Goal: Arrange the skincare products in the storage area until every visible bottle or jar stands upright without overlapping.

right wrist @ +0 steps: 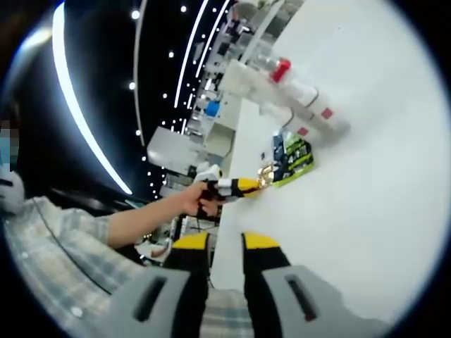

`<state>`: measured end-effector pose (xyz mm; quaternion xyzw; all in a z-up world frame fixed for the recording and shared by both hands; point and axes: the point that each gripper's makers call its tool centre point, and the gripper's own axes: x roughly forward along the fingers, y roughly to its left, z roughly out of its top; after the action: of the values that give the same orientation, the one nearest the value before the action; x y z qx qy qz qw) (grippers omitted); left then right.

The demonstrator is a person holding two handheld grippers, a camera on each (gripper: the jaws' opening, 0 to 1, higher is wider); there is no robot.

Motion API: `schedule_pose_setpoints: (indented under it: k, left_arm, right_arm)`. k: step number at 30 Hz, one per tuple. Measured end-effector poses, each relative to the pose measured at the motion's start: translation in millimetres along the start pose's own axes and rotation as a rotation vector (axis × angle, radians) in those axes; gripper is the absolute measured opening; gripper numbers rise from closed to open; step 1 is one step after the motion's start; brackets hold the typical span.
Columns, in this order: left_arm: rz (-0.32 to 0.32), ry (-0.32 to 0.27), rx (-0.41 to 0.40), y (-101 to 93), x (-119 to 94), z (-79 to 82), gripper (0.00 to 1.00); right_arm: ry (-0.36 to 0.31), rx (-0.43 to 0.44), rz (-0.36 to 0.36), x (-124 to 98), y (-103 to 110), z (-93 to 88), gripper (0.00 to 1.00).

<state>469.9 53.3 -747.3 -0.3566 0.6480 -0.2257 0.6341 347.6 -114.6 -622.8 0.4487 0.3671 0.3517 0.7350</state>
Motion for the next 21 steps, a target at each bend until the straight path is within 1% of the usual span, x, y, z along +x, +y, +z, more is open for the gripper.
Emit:
schedule_pose_setpoints:
  k: [7,13,16,20,21]
  left_arm:
    - [0.004,-0.002,0.002,1.0,-5.7,-2.3,0.15]
    - [0.024,-0.029,0.014,4.7,-14.5,-2.7,0.20]
    - [0.032,-0.039,0.040,4.1,-18.3,-7.3,0.22]
    - [0.019,-0.078,0.058,0.9,-24.1,-12.5,0.24]
    - [0.018,-0.099,0.073,-0.1,-26.2,-14.2,0.25]
  right_arm:
    - [0.003,-0.007,0.007,2.1,2.3,0.0,0.16]
    - [0.000,-0.016,0.009,1.2,5.2,-0.5,0.16]
    - [0.000,-0.021,0.011,0.2,6.2,-1.4,0.16]
    - [-0.003,-0.032,0.017,-0.8,9.9,-2.1,0.16]
    - [-0.002,-0.037,0.020,-0.8,11.7,-2.8,0.16]
